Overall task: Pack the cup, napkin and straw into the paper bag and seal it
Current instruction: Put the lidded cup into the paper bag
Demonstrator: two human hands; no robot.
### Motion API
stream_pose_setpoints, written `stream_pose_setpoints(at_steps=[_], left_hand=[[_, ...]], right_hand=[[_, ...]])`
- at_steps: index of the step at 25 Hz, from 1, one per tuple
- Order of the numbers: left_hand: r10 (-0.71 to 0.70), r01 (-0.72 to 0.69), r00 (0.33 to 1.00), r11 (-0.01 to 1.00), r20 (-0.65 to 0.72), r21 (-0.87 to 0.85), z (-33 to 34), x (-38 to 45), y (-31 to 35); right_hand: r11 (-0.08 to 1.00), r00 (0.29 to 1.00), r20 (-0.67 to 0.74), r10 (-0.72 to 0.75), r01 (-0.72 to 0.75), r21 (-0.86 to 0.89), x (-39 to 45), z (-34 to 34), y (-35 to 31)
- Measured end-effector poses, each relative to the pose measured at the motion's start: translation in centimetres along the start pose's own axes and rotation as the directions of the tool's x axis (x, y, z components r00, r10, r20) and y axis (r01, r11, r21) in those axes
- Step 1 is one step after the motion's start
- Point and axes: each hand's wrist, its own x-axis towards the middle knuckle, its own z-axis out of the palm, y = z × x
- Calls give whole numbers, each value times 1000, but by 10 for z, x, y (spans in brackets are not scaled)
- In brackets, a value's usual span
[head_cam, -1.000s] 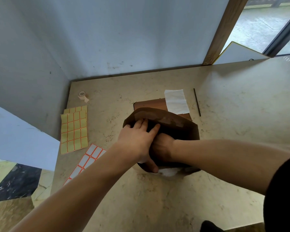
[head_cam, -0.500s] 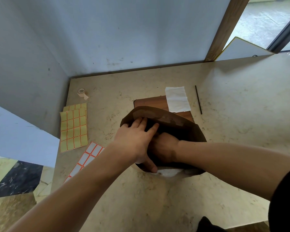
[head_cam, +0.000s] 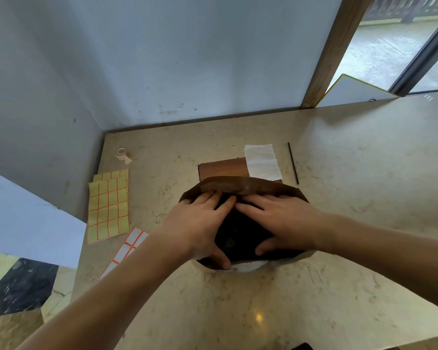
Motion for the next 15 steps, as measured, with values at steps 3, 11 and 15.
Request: stream_pose_setpoints(at_steps=[3,11,15], left_hand=[[46,-43,995,999,-89,29,1,-1,-3],[114,-115,975,993,-190,8,-5,-1,2],[220,-247,923,968,-316,-48,-32,3,-6]], right_hand=[[999,997,-74,17,-21,-50,-29,0,15],[999,961,-277,18,-10,31,-53,-7,33],[978,920,-393,9,74,197,-49,-25,44]])
